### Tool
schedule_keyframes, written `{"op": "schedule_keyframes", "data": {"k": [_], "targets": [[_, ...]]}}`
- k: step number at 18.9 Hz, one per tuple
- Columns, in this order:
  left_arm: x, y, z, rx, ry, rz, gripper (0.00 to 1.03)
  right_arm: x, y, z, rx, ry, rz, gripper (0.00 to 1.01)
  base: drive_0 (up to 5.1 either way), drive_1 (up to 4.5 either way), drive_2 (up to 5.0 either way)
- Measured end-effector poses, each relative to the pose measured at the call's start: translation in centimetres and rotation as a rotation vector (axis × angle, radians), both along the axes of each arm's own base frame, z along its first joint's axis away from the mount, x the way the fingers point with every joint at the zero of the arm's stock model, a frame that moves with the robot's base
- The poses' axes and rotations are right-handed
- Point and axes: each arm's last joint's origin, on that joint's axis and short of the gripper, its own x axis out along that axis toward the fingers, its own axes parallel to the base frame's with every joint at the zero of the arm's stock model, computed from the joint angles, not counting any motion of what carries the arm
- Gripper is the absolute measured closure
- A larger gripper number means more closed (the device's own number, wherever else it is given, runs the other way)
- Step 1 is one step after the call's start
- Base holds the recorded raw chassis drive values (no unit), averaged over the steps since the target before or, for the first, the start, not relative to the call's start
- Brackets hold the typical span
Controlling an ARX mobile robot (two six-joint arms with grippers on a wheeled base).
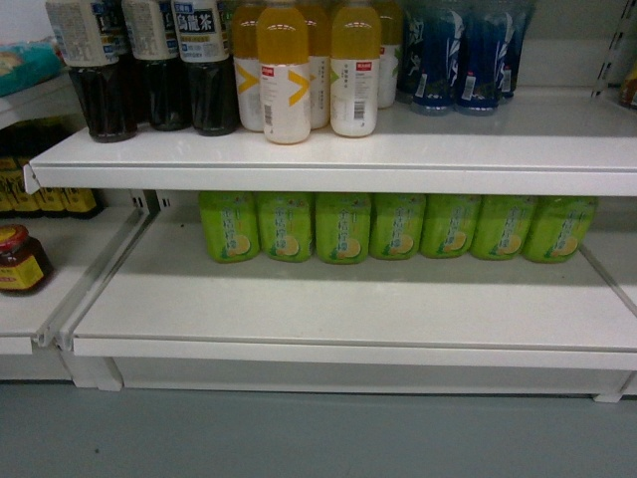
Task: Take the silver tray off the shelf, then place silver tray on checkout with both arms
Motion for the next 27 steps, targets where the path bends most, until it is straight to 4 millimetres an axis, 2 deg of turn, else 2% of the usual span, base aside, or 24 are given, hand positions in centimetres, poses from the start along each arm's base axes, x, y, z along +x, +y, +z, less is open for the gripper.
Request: {"op": "schedule_keyframes", "data": {"k": [27], "targets": [[0.00,0.00,0.00,0.000,0.000,0.000,0.05,0.00,0.00,0.00,0.000,0.000,0.000,0.03,0.0,0.00,0.0]]}}
